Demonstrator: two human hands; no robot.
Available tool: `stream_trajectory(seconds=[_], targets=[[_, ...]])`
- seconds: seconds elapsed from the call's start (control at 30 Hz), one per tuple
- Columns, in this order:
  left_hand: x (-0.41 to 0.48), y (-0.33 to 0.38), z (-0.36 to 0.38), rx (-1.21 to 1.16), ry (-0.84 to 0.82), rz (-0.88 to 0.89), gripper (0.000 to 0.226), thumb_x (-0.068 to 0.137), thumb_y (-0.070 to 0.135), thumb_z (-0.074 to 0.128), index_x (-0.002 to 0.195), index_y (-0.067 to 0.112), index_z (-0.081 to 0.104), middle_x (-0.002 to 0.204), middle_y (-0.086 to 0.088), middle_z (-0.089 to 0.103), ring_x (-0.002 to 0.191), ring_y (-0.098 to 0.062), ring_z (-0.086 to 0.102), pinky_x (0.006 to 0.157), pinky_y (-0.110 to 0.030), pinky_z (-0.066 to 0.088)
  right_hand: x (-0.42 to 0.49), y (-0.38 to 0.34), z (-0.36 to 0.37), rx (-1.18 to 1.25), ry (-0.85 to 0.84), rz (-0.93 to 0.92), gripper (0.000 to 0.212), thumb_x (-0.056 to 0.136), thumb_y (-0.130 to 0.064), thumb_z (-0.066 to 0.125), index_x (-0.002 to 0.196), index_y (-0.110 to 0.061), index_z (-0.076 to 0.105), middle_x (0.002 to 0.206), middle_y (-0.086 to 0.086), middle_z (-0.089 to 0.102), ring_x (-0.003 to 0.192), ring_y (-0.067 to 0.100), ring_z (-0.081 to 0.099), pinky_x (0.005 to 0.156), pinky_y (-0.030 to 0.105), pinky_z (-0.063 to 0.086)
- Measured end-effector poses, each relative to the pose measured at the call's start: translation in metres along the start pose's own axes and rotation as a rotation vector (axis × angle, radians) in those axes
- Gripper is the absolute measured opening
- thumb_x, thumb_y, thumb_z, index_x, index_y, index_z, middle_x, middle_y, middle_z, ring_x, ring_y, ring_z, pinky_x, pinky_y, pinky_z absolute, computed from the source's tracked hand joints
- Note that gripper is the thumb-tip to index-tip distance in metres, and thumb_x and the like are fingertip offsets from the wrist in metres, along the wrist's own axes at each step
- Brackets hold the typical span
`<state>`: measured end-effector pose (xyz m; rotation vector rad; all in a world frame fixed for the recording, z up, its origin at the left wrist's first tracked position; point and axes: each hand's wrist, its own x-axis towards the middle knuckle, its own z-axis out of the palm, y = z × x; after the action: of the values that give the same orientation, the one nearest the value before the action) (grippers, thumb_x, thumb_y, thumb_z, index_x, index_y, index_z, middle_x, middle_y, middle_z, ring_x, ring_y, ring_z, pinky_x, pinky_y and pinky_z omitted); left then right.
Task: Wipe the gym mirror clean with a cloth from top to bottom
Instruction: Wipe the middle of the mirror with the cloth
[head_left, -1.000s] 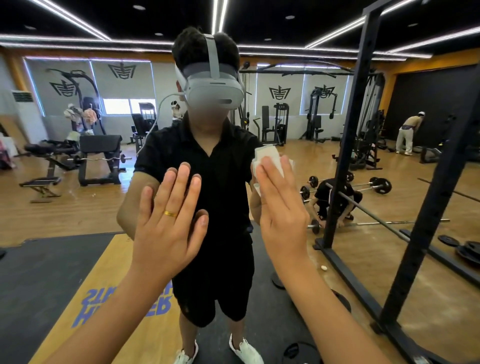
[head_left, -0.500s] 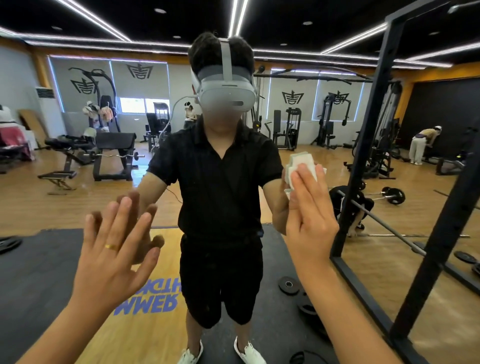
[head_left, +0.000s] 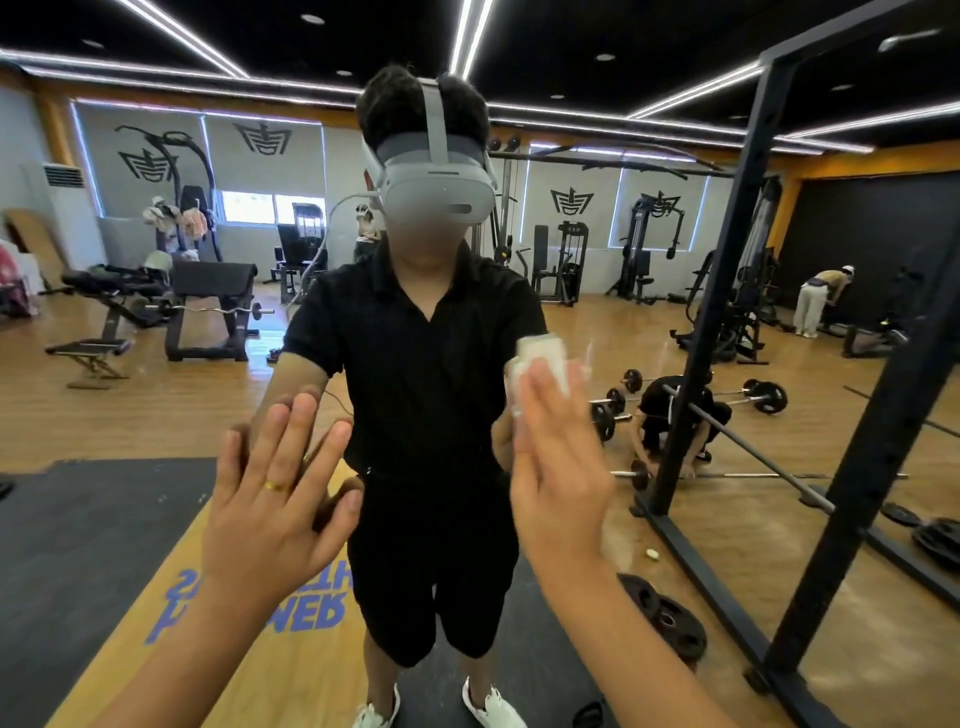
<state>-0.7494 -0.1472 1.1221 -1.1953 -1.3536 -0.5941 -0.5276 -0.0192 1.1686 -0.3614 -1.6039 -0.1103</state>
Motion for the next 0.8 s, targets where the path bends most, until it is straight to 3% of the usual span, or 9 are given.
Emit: stream_trajectory(seconds=[0.13,0.2,0.37,0.5,0.6,0.7,0.8], targets=[[-0.001,-0.001,0.001,-0.003,0.006,0.0,0.068,0.097,0.042,0.053,0.156,0.013,0.039,0.17,-0.014,0.018,0.157,-0.03,0.017,0.127,-0.051,0.009,-0.003,0.012,0.001,-0.059,-0.162,-0.315,0.04,0.102,0.003,0.058,0.141,-0.001,0.052,0.149,0.012,0.051,0.149,0.035,0.039,0.122,0.048,0.034],[-0.002,-0.002,0.002,-0.009,0.016,-0.003,0.069,0.097,0.042,0.054,0.158,0.015,0.037,0.169,-0.014,0.02,0.157,-0.03,0.018,0.127,-0.051,0.009,0.015,0.022,-0.005,-0.117,-0.152,-0.401,0.039,0.103,0.002,0.059,0.141,-0.001,0.053,0.149,0.012,0.051,0.148,0.033,0.04,0.119,0.047,0.041],[-0.004,-0.002,0.001,-0.027,0.016,-0.008,0.07,0.098,0.041,0.054,0.16,0.017,0.034,0.168,-0.014,0.024,0.157,-0.029,0.02,0.126,-0.052,0.01,0.089,0.011,-0.001,-0.155,0.059,-0.228,0.035,0.103,0.001,0.055,0.137,0.006,0.059,0.148,0.011,0.047,0.141,0.04,0.046,0.119,0.034,0.04],[-0.004,-0.001,0.0,-0.05,0.007,-0.018,0.067,0.099,0.041,0.054,0.159,0.018,0.037,0.168,-0.014,0.026,0.156,-0.029,0.022,0.127,-0.051,0.012,0.107,-0.01,0.013,-0.108,0.215,-0.009,0.037,0.102,0.001,0.056,0.139,0.002,0.06,0.149,0.003,0.048,0.143,0.039,0.047,0.119,0.033,0.041],[-0.006,-0.001,-0.001,-0.064,0.013,-0.017,0.065,0.099,0.04,0.054,0.158,0.017,0.039,0.167,-0.015,0.028,0.156,-0.03,0.024,0.127,-0.05,0.012,0.053,-0.032,0.025,-0.103,0.144,0.015,0.038,0.101,0.001,0.057,0.139,0.002,0.059,0.149,0.007,0.049,0.14,0.045,0.048,0.122,0.025,0.032],[-0.006,-0.003,-0.002,-0.079,0.011,-0.012,0.064,0.1,0.039,0.055,0.158,0.016,0.04,0.166,-0.016,0.03,0.154,-0.032,0.026,0.127,-0.052,0.013,-0.004,-0.039,0.026,-0.16,-0.043,-0.107,0.035,0.101,0.004,0.057,0.135,0.006,0.061,0.147,0.015,0.053,0.142,0.043,0.045,0.121,0.037,0.037],[-0.005,-0.002,-0.003,-0.103,0.014,-0.014,0.063,0.1,0.037,0.055,0.157,0.014,0.042,0.165,-0.017,0.031,0.154,-0.032,0.027,0.125,-0.053,0.016,0.01,-0.03,0.02,-0.182,-0.081,-0.183,0.033,0.111,-0.009,0.043,0.134,0.006,0.063,0.146,0.016,0.055,0.143,0.038,0.044,0.122,0.035,0.036]])
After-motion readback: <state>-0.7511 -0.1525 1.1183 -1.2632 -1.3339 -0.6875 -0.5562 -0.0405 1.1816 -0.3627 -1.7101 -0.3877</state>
